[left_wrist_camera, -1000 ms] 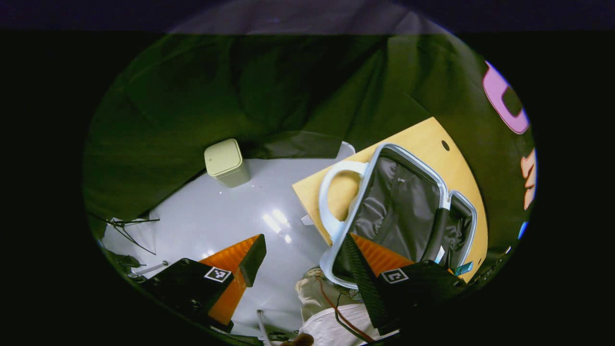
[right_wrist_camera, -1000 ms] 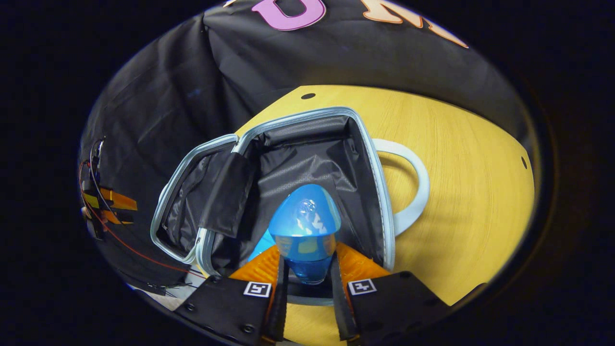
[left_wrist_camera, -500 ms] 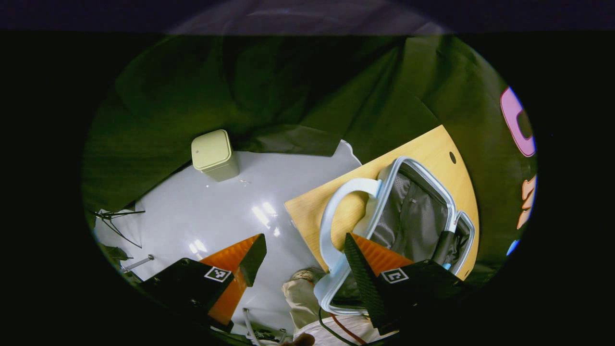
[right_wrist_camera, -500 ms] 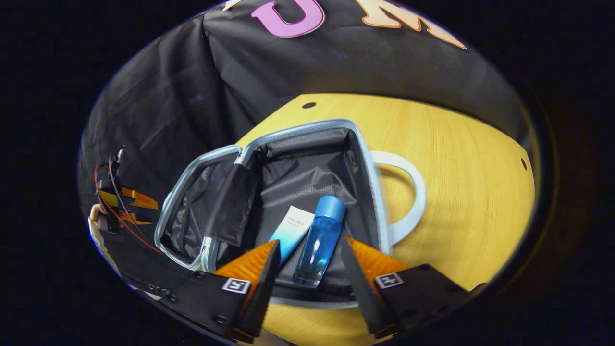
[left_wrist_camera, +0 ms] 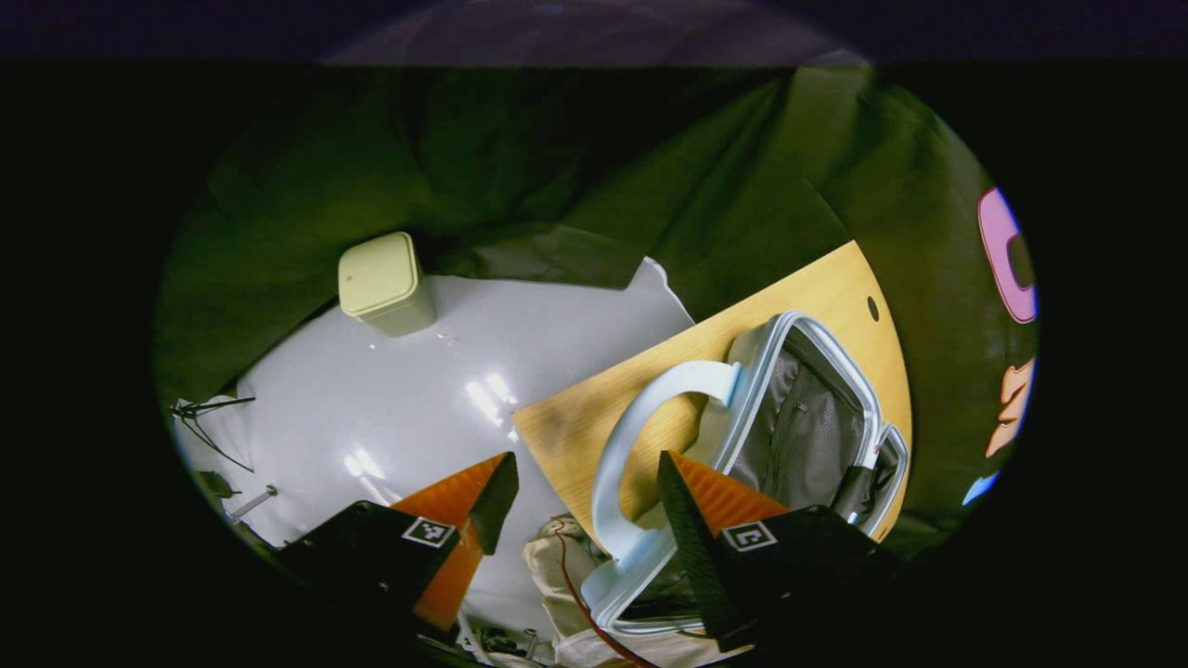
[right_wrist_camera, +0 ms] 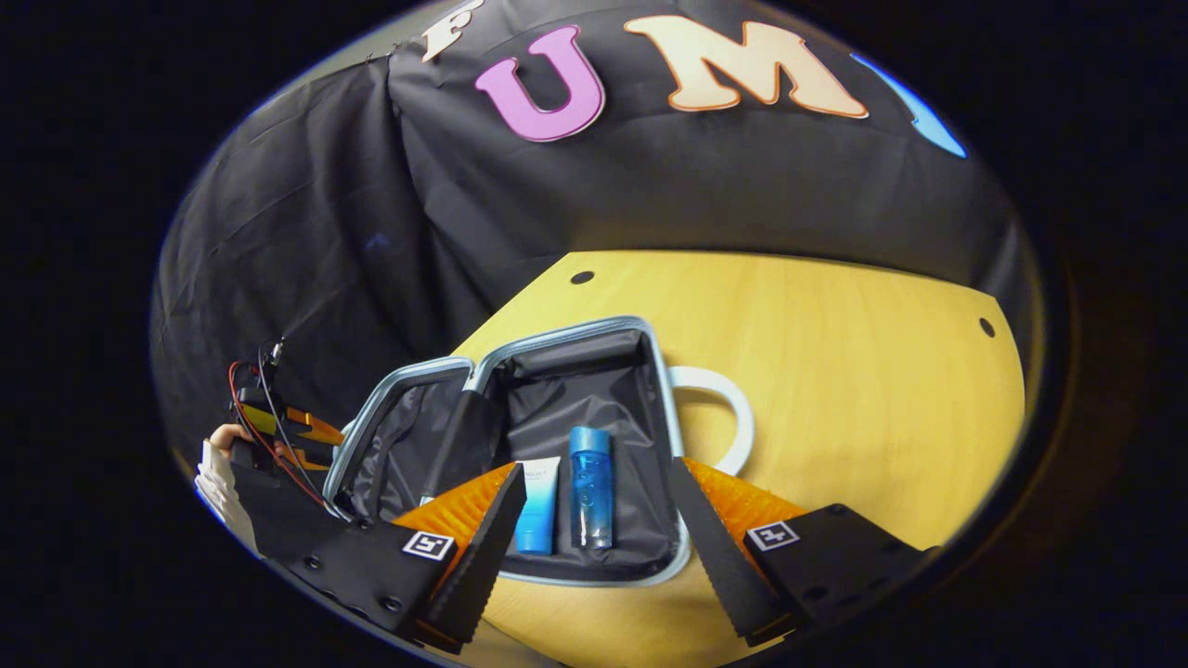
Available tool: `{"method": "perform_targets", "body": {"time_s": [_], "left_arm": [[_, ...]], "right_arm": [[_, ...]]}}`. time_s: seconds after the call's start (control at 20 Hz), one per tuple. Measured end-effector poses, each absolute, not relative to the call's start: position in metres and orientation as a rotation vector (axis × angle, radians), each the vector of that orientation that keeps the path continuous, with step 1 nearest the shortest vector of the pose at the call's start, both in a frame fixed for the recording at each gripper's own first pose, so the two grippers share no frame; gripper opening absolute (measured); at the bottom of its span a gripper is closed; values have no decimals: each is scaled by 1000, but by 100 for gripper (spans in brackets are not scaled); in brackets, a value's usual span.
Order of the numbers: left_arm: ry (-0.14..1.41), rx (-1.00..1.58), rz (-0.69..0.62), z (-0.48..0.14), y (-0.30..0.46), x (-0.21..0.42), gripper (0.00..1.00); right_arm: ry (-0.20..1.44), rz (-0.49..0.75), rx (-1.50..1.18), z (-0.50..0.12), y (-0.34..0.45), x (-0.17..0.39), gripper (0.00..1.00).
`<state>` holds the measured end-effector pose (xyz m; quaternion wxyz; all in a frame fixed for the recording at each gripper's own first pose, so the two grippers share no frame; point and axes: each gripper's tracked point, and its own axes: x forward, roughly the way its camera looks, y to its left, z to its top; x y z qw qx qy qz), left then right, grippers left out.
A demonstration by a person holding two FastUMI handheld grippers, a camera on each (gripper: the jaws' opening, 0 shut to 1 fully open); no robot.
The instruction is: First open the suitcase, pack the skin care products into it, and then close the suitcase.
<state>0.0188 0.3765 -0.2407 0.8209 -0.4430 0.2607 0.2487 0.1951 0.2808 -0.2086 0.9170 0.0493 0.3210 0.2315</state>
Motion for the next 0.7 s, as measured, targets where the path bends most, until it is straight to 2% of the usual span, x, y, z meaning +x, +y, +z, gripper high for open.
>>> {"method": "perform_targets", "body": {"time_s": [0.15,0.2,0.25,0.3,0.45,0.5,0.55,0.6,0.7], "left_arm": [[555,-995,494,-245,373,30,77],[555,-1006,484,-246,371,32,77],[555,-1013,474,-246,370,35,65],[557,-1016,467,-246,369,37,51],[588,-986,500,-252,374,34,25],[590,-977,503,-250,373,32,12],[585,-970,500,-247,373,32,10],[578,-969,491,-246,372,33,12],[559,-988,466,-239,367,33,11]], "right_arm": [[636,415,108,-199,256,202,98],[633,397,116,-197,249,203,98],[628,383,122,-194,243,204,94],[623,374,124,-194,238,205,98],[626,362,103,-195,227,202,98],[630,360,99,-197,225,200,98],[633,357,99,-199,224,198,98],[639,358,101,-201,224,196,98],[646,358,98,-204,222,193,98]]}}
